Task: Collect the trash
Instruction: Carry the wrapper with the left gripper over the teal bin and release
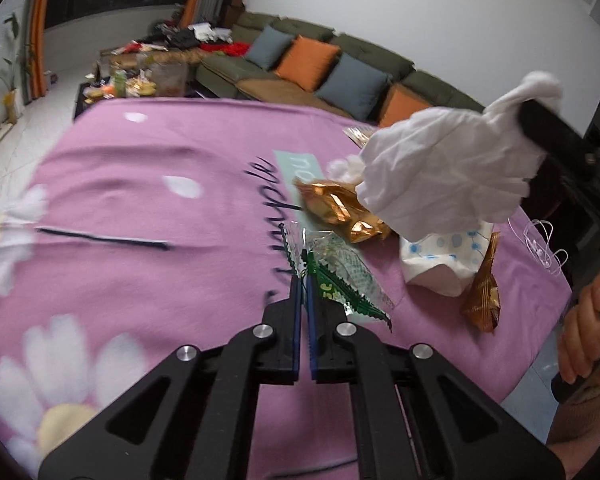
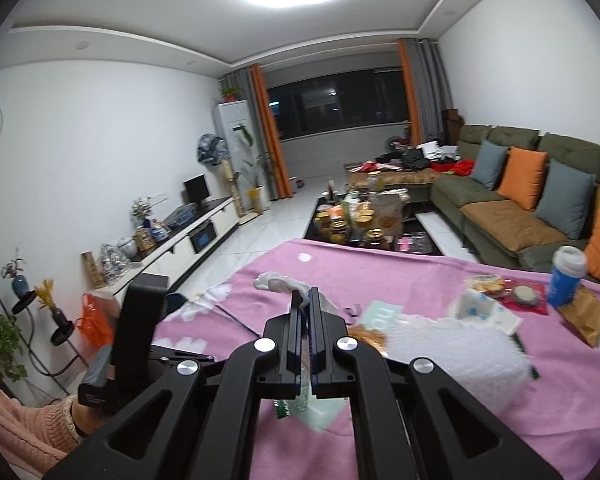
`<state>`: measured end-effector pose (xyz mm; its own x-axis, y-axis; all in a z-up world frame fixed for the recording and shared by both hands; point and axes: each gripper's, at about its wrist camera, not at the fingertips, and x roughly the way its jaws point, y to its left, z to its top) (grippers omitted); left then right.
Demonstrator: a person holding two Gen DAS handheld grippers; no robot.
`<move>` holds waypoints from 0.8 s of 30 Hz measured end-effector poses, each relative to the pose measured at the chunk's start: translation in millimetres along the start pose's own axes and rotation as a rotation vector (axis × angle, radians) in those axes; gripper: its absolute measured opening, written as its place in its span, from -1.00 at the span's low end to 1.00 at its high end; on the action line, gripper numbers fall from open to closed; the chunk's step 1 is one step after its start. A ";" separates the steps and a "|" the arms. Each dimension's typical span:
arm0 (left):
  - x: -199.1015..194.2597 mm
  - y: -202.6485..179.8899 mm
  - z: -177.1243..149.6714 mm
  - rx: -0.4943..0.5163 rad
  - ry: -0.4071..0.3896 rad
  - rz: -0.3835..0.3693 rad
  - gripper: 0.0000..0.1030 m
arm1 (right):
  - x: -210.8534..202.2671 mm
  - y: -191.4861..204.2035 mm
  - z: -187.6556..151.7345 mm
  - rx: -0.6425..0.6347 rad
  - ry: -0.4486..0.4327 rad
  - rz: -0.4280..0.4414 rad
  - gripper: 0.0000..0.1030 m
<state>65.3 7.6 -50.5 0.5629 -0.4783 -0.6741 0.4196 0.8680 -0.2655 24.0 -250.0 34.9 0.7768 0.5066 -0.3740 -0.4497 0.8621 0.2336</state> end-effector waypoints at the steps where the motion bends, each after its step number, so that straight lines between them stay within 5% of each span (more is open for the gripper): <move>1: -7.7 4.7 -1.4 -0.007 -0.012 0.010 -0.94 | 3.9 3.6 0.8 -0.004 0.004 0.016 -0.96; 14: -120.8 112.9 -28.8 -0.168 -0.167 0.239 -0.94 | 90.8 84.2 22.0 -0.069 0.085 0.271 -0.96; 24: -165.2 201.6 -47.3 -0.313 -0.196 0.420 -0.92 | 165.5 155.9 37.3 -0.089 0.160 0.439 -0.96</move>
<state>23.2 267.9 -25.2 0.7704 -0.0732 -0.6334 -0.0835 0.9732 -0.2141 98.9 -32.2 42.9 0.4301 0.8131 -0.3923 -0.7620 0.5600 0.3252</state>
